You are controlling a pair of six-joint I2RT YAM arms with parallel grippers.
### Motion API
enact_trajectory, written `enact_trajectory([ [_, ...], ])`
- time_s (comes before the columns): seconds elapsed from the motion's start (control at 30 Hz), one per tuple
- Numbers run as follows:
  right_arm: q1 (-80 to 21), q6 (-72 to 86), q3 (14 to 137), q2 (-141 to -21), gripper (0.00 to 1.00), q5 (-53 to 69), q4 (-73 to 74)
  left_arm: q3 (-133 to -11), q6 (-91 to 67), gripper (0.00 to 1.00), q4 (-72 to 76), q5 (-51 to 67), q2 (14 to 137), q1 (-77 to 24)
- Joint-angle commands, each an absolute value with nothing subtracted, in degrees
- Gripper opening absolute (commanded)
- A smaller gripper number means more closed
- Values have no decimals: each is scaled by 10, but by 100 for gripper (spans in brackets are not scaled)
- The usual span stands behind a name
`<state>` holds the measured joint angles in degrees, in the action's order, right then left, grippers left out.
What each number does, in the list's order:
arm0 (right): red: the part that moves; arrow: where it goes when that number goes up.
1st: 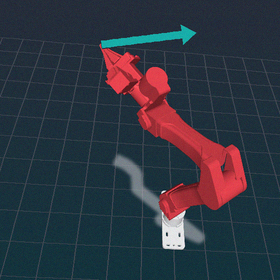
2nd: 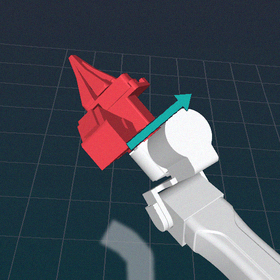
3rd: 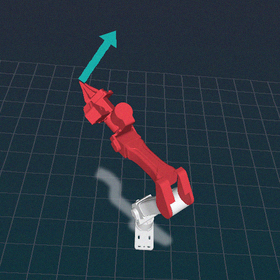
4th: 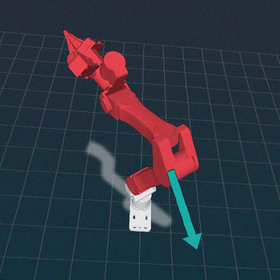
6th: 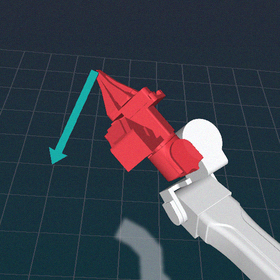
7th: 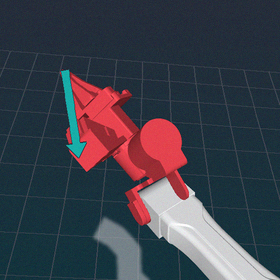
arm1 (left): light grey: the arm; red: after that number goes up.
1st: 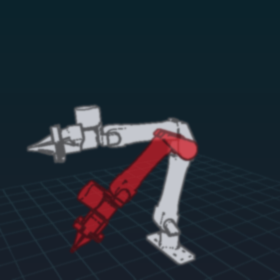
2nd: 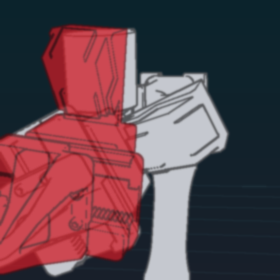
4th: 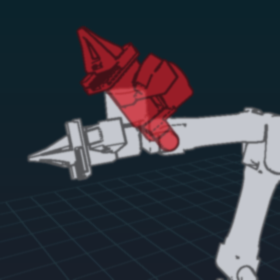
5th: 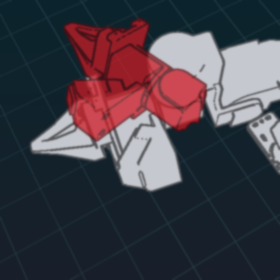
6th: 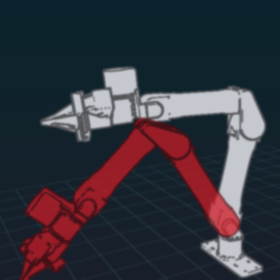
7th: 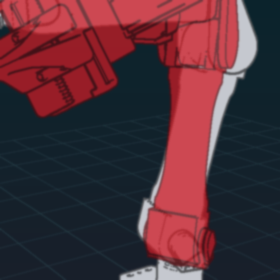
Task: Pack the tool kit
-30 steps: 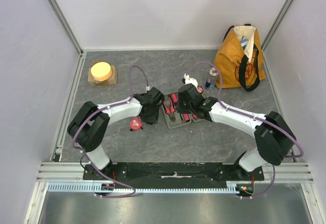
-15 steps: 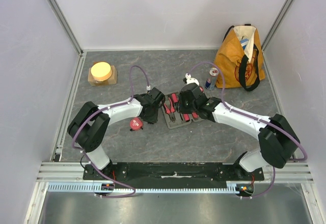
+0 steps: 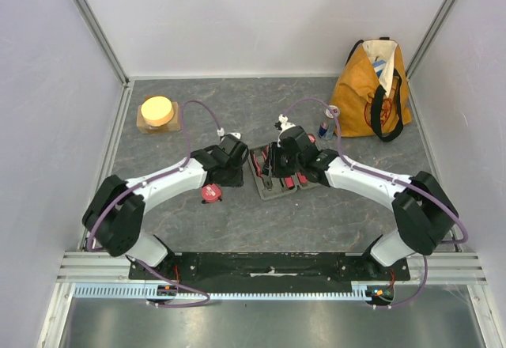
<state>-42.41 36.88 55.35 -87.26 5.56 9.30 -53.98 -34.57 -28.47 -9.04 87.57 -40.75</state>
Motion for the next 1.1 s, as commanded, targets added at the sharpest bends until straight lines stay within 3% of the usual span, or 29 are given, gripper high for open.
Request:
enact_trajectory([
  [0.0,-419,377,596,-885,35,92,72,-538,-383,33,-258,-109,817,-410],
  [0.17,-419,399,640,-894,48,92,63,-549,-400,33,-258,-108,786,-410],
  [0.3,-418,421,669,-915,52,114,65,-566,-410,33,-265,-117,769,-410],
  [0.6,-423,432,671,-939,52,135,58,-587,-412,33,-267,-110,748,-409],
  [0.8,-423,416,670,-961,51,130,73,-583,-438,34,-319,-173,738,-406],
  [0.93,-427,408,682,-978,50,103,87,-573,-424,43,-323,-166,734,-365],
  [1.07,-428,403,685,-990,49,85,93,-581,-370,51,-297,-66,772,-283],
])
